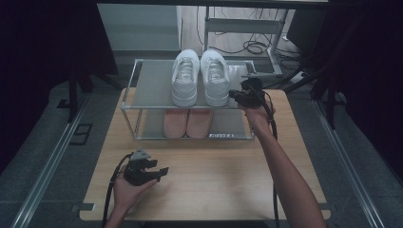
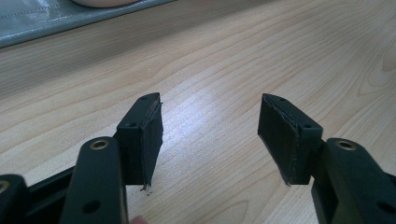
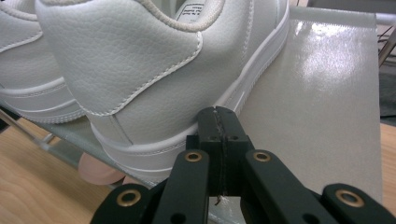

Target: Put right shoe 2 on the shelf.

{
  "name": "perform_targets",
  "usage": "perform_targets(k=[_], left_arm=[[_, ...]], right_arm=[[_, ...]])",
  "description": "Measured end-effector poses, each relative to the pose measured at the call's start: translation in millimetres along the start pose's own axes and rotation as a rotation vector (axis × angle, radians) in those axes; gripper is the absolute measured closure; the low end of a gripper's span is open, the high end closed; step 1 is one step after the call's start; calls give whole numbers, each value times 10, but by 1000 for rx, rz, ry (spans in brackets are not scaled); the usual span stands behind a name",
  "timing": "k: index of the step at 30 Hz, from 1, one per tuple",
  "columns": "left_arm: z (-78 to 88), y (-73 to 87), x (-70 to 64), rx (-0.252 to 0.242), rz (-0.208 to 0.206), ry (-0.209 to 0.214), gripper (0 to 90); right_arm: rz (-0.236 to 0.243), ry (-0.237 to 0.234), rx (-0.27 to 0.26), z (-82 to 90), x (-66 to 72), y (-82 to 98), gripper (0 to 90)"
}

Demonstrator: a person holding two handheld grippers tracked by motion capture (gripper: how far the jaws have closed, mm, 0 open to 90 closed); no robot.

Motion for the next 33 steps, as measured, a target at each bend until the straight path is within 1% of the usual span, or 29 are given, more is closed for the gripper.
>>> perform_targets(k=[1,4,6,8,10,12,15,17,19,21,24,25,26,30,33], left_arm=[[1,-1,1,-1,-2,0,405],[2,0,6,1,-4,0,405],[0,3,11,4,-5,0,406],[0,4,16,2,-4,1,405],[6,4,17,1,-4,2,405],[12,4,18,-1,0,2,406],[20,5,20,-3,1,1,405],[16,3,22,-2,-1,2,406],[6,5,16,2,-3,3,406],[0,6,12,5,-7,2,406],[7,4,17,2,-4,2,406],[12,4,22,0,-4,0,406],[15,4,23,0,-3,0,406],[17,7,27,-1,-1,1,405],[26,8,35,-4,1,0,406]], right_arm=[[1,6,-2,2,10,-6,898],[-2,-22,2,-7,49,-10,897],[3,-24,-1,-15,81,-20,897],[1,-40,-4,-24,119,-35,897],[6,-50,-4,-34,164,-48,898],[17,-49,-3,-46,198,-57,897],[16,-45,-2,-46,204,-58,897],[-1,-61,3,-50,180,-41,897],[-5,-63,-1,-49,188,-40,897],[1,-58,-6,-48,205,-52,897],[-1,-75,3,-62,233,-55,897],[5,-69,2,-63,236,-53,897],[8,-66,3,-60,232,-51,897],[0,-81,2,-59,204,-32,896],[-3,-97,-11,-31,200,-25,896]])
Point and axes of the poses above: each handheld gripper's, and its own axes: z roughly backward along the jaws, y roughly out of its underside, x roughly to its left, the point moved 7 cm from there along -z, roughly forward along the jaws, and after that the axes turned 9 degrees about x, right-handed, at the moved point
